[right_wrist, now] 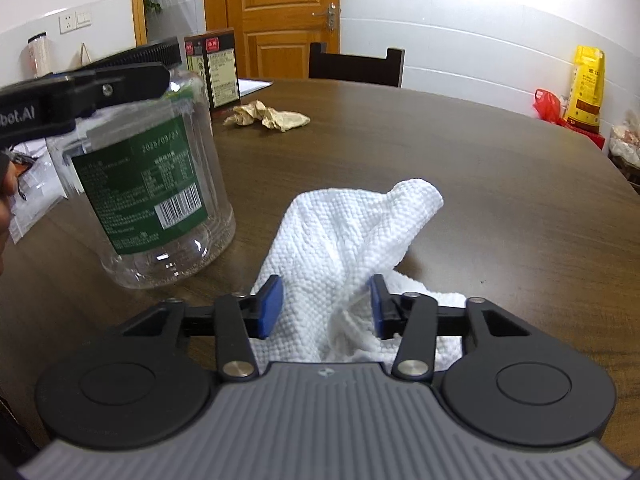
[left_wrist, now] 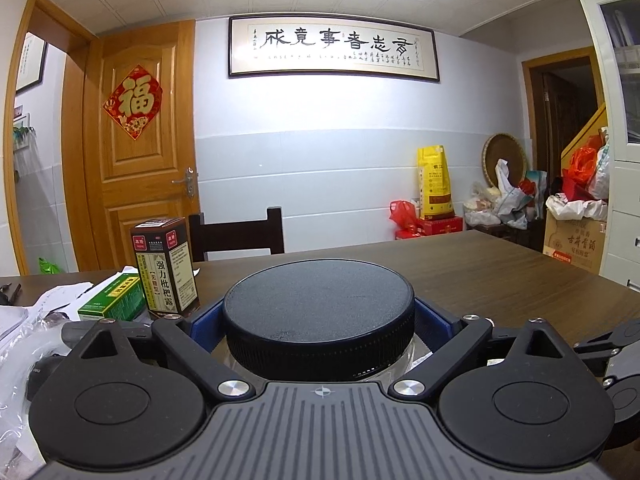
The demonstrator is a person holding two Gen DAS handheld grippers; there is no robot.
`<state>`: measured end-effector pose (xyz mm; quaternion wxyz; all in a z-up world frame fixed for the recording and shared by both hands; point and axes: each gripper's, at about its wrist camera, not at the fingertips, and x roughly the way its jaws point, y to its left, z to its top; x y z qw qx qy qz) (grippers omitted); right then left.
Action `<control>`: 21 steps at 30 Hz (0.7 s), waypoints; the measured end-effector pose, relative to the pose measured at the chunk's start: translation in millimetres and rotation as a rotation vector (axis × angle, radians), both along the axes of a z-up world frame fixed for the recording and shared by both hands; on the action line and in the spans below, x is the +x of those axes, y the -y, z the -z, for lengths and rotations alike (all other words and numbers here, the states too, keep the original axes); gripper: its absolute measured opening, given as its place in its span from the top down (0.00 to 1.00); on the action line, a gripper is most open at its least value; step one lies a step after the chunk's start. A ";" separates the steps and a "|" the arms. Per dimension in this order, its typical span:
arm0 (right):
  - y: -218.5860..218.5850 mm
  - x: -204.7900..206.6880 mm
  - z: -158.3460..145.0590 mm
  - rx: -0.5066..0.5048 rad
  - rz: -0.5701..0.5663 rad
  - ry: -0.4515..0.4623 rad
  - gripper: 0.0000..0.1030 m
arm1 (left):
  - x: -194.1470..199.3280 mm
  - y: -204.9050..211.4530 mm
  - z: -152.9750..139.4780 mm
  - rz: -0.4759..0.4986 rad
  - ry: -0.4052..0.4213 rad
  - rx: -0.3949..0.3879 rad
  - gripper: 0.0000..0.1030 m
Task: Clean container
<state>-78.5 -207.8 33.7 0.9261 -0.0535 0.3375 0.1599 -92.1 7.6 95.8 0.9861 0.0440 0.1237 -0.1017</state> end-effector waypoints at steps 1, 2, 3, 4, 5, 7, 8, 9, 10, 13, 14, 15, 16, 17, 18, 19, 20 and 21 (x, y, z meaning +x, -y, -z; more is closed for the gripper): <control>-0.6 0.0 1.8 -0.007 0.004 0.000 0.60 | -0.1 0.1 0.1 -0.001 0.000 0.000 0.06; -1.7 1.7 3.9 -0.013 0.006 -0.008 0.61 | -0.3 0.3 0.2 -0.002 0.000 -0.001 0.06; -2.0 3.3 6.3 -0.017 0.008 -0.017 0.61 | -0.5 0.5 0.3 -0.004 0.000 -0.001 0.06; -1.9 4.4 8.8 -0.017 0.012 -0.024 0.61 | -0.7 0.7 0.4 -0.005 0.000 -0.001 0.06; -3.0 5.1 11.4 -0.018 0.016 -0.029 0.61 | -0.9 0.9 0.4 -0.006 0.000 -0.002 0.06; -2.8 5.3 15.1 -0.019 0.018 -0.022 0.73 | -1.3 1.3 0.6 -0.009 0.000 -0.002 0.06; -2.5 4.8 16.0 -0.018 0.017 -0.016 0.79 | -1.5 1.5 0.6 -0.010 0.000 -0.003 0.06; -2.6 4.7 16.7 -0.019 0.015 -0.012 0.83 | -1.6 1.7 0.7 -0.011 0.000 -0.003 0.06; -2.7 4.8 17.3 -0.019 0.013 -0.008 0.84 | -1.4 1.9 1.5 -0.013 0.001 -0.004 0.06; -4.2 5.2 19.0 -0.021 0.012 0.006 0.90 | -2.0 2.8 3.3 -0.017 0.008 -0.004 0.06; -3.9 5.5 19.2 -0.019 0.014 0.008 0.92 | -2.3 3.1 3.8 -0.019 0.010 -0.003 0.06; -3.7 5.7 19.3 -0.017 0.017 0.009 0.93 | -2.6 3.4 4.3 -0.020 0.013 -0.003 0.06; -3.2 5.7 19.2 -0.015 0.020 0.012 0.94 | -3.0 3.7 4.7 -0.021 0.015 -0.003 0.06; -2.4 5.5 18.9 -0.012 0.025 0.016 0.94 | -3.3 4.0 5.2 -0.023 0.018 -0.003 0.06; -1.1 4.7 17.8 -0.004 0.031 0.025 0.94 | -3.6 4.3 5.7 -0.024 0.020 -0.003 0.06; 0.1 4.0 16.3 0.002 0.039 0.037 0.94 | -3.9 4.6 6.1 -0.025 0.022 -0.003 0.06; 1.2 3.5 14.5 0.005 0.047 0.050 0.94 | -3.9 4.3 6.5 -0.028 0.027 -0.004 0.06; 2.2 2.8 12.7 0.010 0.057 0.064 0.94 | -3.1 3.3 6.3 -0.030 0.034 -0.006 0.06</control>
